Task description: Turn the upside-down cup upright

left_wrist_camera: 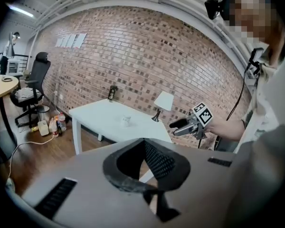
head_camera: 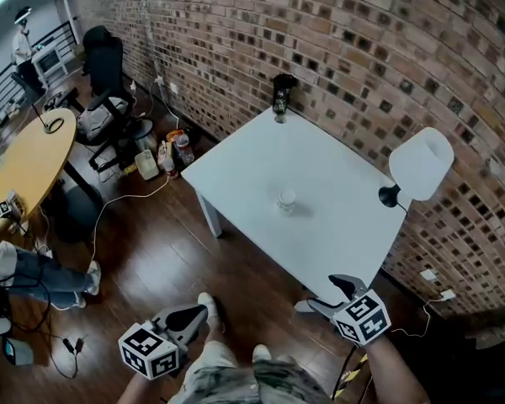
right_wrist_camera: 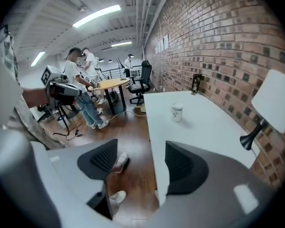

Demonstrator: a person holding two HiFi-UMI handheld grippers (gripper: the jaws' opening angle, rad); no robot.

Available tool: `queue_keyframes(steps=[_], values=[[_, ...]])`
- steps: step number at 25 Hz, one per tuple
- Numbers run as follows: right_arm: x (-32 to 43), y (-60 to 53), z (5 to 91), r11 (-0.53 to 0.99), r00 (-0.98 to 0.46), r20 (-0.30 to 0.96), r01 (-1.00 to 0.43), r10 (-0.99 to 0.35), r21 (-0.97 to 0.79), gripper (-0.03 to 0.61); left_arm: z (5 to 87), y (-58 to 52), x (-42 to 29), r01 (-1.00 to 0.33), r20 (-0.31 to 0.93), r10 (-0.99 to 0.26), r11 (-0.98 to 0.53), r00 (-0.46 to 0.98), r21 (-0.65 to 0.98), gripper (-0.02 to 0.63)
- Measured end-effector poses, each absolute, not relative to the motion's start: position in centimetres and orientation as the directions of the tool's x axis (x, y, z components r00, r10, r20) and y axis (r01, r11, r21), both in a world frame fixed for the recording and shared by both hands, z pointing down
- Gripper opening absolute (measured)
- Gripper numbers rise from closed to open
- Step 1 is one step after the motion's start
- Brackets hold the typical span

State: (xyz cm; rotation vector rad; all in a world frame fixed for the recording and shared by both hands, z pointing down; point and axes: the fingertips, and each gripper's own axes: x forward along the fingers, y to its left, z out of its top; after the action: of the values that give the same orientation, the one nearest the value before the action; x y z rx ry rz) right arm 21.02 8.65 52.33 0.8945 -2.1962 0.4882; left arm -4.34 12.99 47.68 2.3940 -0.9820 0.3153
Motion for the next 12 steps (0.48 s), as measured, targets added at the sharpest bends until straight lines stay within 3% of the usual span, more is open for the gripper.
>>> queue_keyframes(steps=[6, 12], values=[[21.1, 17.2, 49.3, 0.686, -0.604, 0.644, -0.709, -0.471, -0.164, 0.314, 46.1, 20.5, -3.3, -0.728, 0.46, -0.569, -0.595, 0.681, 0.342, 0.007], [20.0, 23.6, 46.6, 0.653, -0.624, 0.58, -0.732, -0.524, -0.197, 0.313, 43.4, 24.4, -2.5, -0.677, 0.439, -0.531, -0.666, 0.725, 0.314, 0.007]])
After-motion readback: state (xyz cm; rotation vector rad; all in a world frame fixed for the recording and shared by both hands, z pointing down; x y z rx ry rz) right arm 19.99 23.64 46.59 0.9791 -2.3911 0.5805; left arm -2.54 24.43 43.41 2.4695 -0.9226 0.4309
